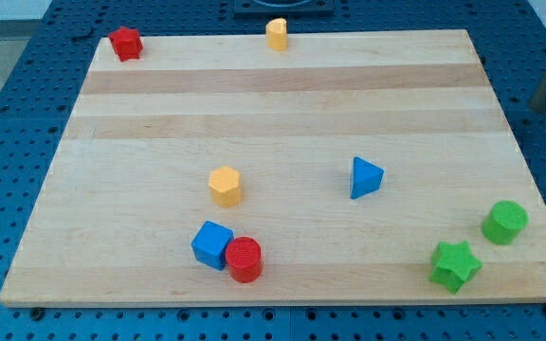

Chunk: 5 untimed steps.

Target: Point your arm close to the blue triangle

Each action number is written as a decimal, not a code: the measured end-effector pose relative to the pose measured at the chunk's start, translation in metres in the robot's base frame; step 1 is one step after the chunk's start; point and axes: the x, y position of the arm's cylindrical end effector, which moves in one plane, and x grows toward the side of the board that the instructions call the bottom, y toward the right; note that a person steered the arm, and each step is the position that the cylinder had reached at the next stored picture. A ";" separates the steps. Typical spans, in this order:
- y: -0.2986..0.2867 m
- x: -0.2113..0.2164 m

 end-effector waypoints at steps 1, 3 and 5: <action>-0.002 0.041; -0.074 0.080; -0.180 0.111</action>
